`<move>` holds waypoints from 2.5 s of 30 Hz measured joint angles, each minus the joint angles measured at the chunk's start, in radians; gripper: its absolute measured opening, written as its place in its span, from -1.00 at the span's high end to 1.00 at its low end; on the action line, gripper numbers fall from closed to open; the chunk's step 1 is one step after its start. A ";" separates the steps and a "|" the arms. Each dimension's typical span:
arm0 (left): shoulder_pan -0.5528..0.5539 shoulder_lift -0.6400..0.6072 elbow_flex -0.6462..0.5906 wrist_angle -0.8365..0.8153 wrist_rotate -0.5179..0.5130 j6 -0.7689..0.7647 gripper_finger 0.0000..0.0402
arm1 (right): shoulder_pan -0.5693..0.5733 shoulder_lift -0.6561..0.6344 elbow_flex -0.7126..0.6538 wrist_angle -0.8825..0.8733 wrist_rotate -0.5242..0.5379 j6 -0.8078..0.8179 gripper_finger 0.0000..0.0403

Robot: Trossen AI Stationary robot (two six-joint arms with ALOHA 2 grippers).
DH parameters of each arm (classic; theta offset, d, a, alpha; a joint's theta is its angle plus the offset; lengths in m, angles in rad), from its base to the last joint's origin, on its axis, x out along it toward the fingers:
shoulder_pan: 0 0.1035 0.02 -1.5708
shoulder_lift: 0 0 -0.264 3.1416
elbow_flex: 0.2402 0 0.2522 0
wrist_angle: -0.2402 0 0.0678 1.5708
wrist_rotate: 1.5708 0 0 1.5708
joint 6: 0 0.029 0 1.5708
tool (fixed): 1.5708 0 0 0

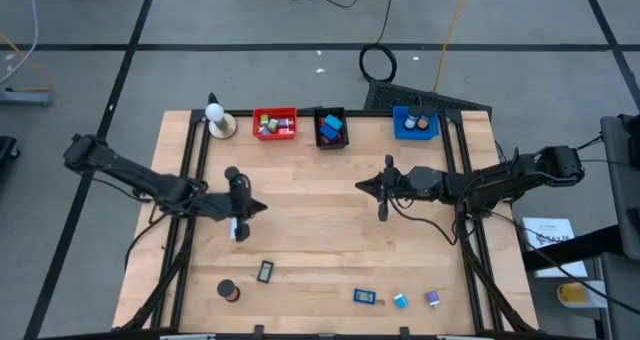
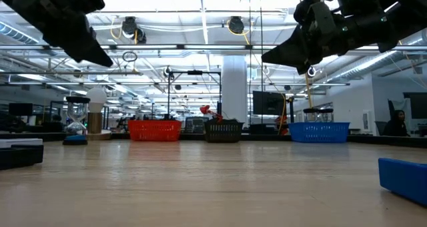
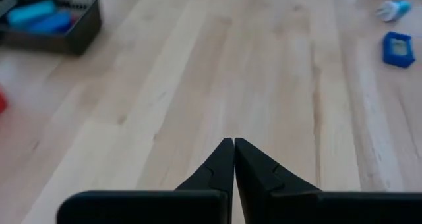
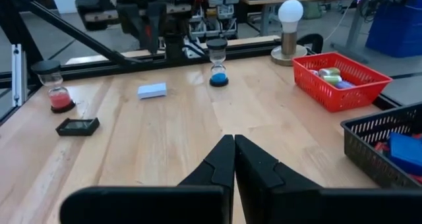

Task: Pick & Place Office items
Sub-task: Put the blue hourglass into the blue bin

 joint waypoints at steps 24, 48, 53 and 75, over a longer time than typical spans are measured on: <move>0.116 0.002 0.162 -0.604 0.035 -0.403 -0.08 | 0.000 0.000 0.000 0.000 0.002 0.003 0.98; 0.468 0.020 0.240 -0.836 0.034 -0.262 -0.58 | 0.000 0.001 0.000 0.000 0.002 0.006 0.98; 0.564 0.052 0.240 -0.819 0.071 -0.164 -0.63 | 0.000 0.001 0.000 -0.011 0.002 0.007 0.98; 0.648 0.281 0.238 -0.745 0.165 -0.034 -0.20 | 0.000 0.001 0.000 -0.010 0.001 0.007 0.98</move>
